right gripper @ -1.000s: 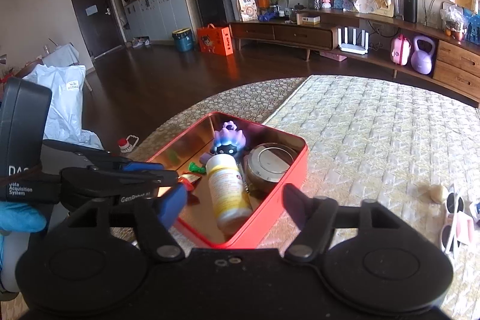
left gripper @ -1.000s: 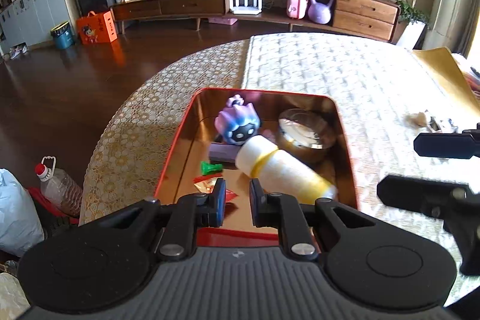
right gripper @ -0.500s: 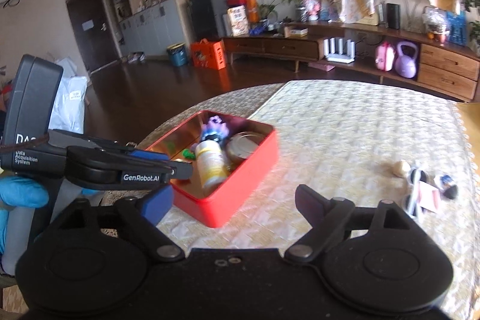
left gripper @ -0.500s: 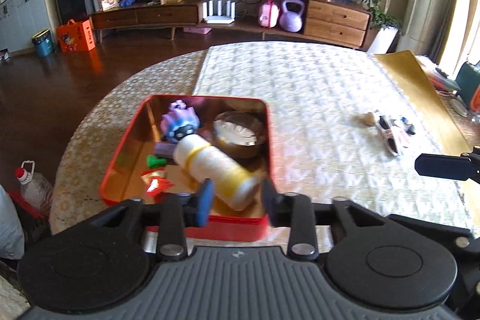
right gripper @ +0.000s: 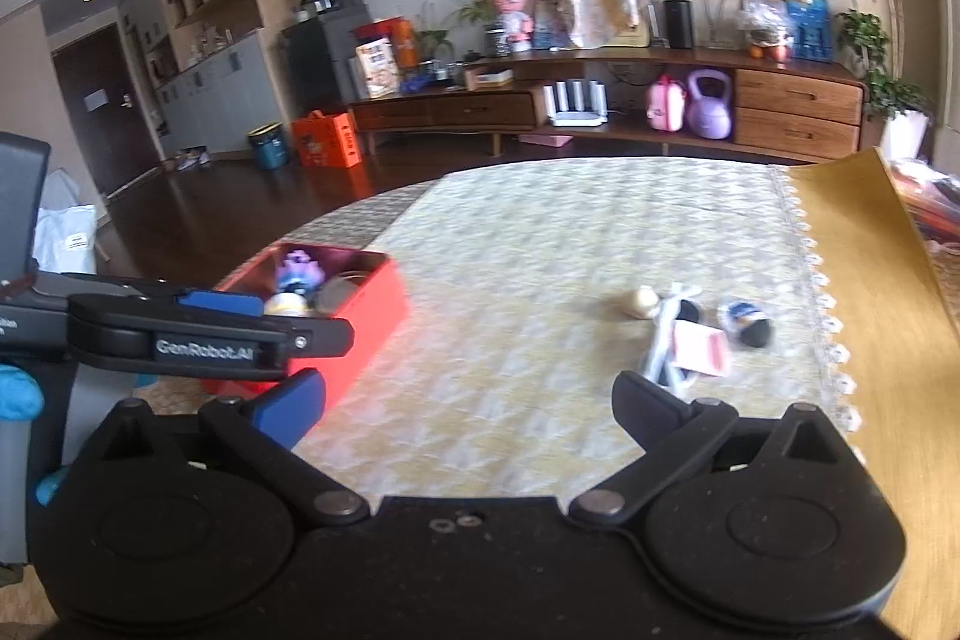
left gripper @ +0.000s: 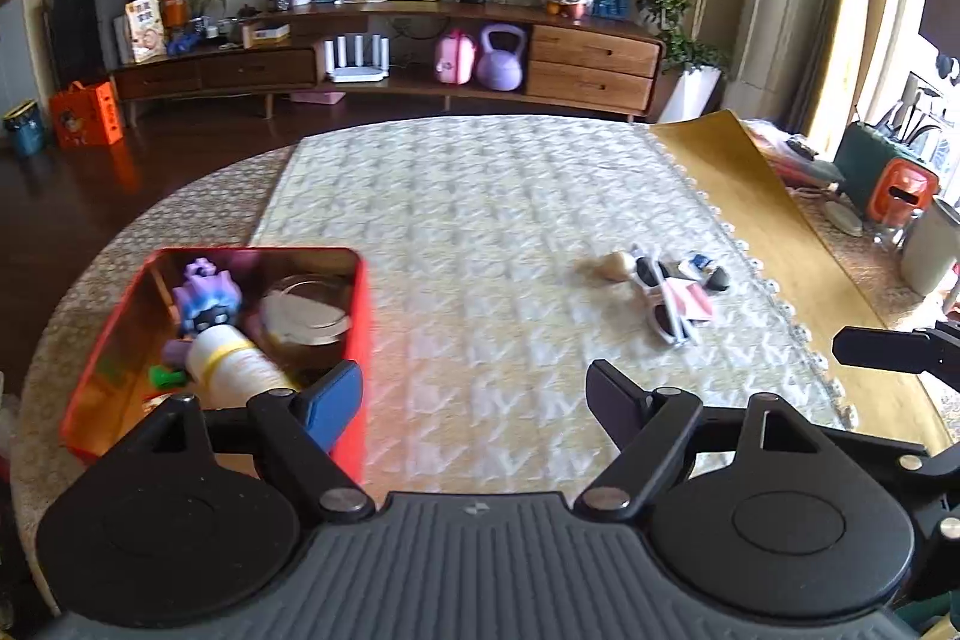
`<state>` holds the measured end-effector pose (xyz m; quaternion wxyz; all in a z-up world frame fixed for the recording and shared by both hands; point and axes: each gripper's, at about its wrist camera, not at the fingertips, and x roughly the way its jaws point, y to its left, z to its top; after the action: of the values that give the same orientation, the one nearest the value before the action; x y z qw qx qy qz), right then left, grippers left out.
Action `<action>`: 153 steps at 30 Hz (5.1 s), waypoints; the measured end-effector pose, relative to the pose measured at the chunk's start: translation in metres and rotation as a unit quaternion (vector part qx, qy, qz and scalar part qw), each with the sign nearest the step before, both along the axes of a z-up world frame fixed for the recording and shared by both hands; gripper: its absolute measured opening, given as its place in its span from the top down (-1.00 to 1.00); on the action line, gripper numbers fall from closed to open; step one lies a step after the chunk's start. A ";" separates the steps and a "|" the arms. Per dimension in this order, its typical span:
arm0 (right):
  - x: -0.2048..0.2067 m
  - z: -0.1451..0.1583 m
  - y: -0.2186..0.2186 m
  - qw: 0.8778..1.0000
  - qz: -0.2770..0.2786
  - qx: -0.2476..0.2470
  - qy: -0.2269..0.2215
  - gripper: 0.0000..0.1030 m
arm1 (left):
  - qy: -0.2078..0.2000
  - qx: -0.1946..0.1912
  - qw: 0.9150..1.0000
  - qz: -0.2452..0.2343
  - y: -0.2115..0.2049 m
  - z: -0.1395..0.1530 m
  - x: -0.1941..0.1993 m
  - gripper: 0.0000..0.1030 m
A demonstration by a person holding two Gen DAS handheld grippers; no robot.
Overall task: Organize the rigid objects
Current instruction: 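Move both tools back from the box to the item pile, then reach the left tool toward the beige egg-shaped item while the right tool approaches the black case, then close the left tool on the beige egg-shaped item while the right tool grasps the black-and-white case, then carry the egg-shaped item with the left tool while the right tool carries the case to the red box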
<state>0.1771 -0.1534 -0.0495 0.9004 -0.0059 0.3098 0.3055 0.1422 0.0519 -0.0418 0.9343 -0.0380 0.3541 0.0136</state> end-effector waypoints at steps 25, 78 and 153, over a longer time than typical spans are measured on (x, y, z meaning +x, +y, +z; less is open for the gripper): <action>0.128 -0.054 -0.074 0.993 -0.093 -0.076 -0.006 -0.99 | 0.018 -0.005 1.000 -0.024 -0.062 -0.049 0.145 -1.00; 0.198 -0.106 -0.061 0.990 -0.097 -0.089 0.044 0.21 | 0.039 0.005 0.996 -0.086 -0.100 -0.101 0.217 0.42; 0.063 -0.023 0.233 0.987 0.127 -0.099 -0.007 0.21 | 0.086 0.026 0.991 0.101 0.183 -0.044 0.020 0.42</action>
<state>0.2398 0.0792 -0.0724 0.8517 -0.1366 0.3286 0.3847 0.1626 0.2346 -0.0860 0.8949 -0.0481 0.4270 0.1201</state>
